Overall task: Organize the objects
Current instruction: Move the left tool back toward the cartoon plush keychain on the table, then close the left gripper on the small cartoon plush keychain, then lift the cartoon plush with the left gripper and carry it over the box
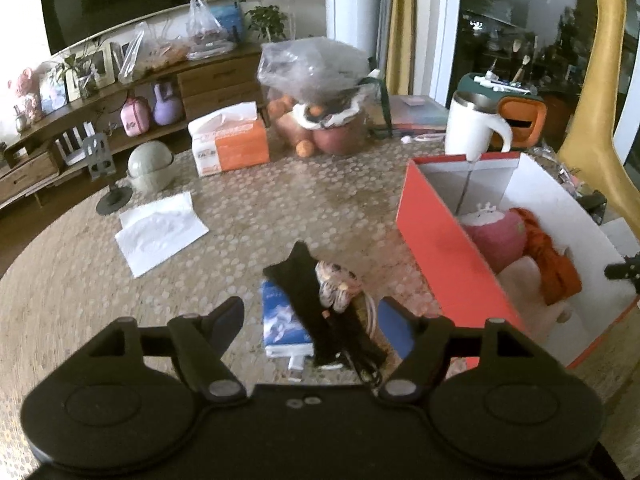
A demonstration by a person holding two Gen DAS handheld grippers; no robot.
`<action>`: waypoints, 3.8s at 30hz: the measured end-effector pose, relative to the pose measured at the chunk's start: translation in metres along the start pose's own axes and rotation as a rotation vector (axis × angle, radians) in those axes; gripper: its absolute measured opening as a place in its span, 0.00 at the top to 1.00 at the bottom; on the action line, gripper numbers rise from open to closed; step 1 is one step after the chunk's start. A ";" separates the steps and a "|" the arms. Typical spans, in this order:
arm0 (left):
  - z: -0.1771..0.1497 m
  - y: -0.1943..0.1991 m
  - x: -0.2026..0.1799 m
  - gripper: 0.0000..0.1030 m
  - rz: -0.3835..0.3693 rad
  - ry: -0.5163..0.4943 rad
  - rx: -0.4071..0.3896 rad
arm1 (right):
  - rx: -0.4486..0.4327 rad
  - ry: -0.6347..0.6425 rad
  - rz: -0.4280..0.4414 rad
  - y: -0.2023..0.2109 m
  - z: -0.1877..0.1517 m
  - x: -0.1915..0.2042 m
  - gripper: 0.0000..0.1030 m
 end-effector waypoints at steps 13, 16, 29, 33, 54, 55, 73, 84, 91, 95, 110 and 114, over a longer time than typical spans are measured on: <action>-0.032 -0.034 0.013 0.09 0.032 0.005 0.050 | 0.014 0.030 -0.011 -0.011 0.010 -0.014 0.95; -0.034 -0.046 0.015 0.03 0.019 0.014 0.053 | 0.014 0.027 -0.012 -0.012 0.011 -0.014 0.94; -0.013 -0.082 -0.008 0.02 0.025 -0.022 0.013 | 0.016 0.030 -0.016 -0.013 0.011 -0.014 0.94; -0.002 -0.089 -0.026 0.02 0.018 -0.044 -0.011 | 0.016 0.028 -0.014 -0.013 0.011 -0.014 0.94; -0.005 -0.143 -0.057 0.24 0.104 -0.218 0.020 | 0.037 0.006 0.001 -0.015 0.008 -0.014 0.95; -0.006 -0.143 -0.057 0.26 0.117 -0.225 0.019 | 0.034 0.007 0.001 -0.014 0.008 -0.014 0.95; 0.010 -0.108 -0.045 0.54 0.073 -0.156 -0.025 | 0.033 -0.008 0.008 -0.011 0.006 -0.013 0.95; 0.026 -0.071 -0.040 0.54 -0.032 -0.080 -0.033 | 0.024 -0.024 0.010 -0.008 0.005 -0.008 0.95; 0.022 -0.071 -0.035 0.54 -0.092 -0.056 0.023 | 0.021 -0.025 0.015 -0.006 0.003 -0.007 0.95; 0.018 -0.069 -0.033 0.54 -0.111 -0.054 0.035 | 0.030 -0.026 0.021 -0.007 0.002 -0.006 0.95; -0.007 -0.099 0.005 0.51 0.029 -0.067 0.073 | 0.034 -0.019 0.017 -0.008 0.002 -0.005 0.95; -0.011 -0.099 0.010 0.26 0.017 -0.065 0.074 | 0.034 -0.018 0.016 -0.009 0.002 -0.004 0.95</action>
Point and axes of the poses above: each gripper's, at about its wrist camera, not at the fingertips, and y roughly against the way its jaws point, x to its left, z to its top, the point moved 5 cm from there along -y, roughly the way its jaws point, and after that the axes turned 4 degrees about z, right-handed, at the moved point
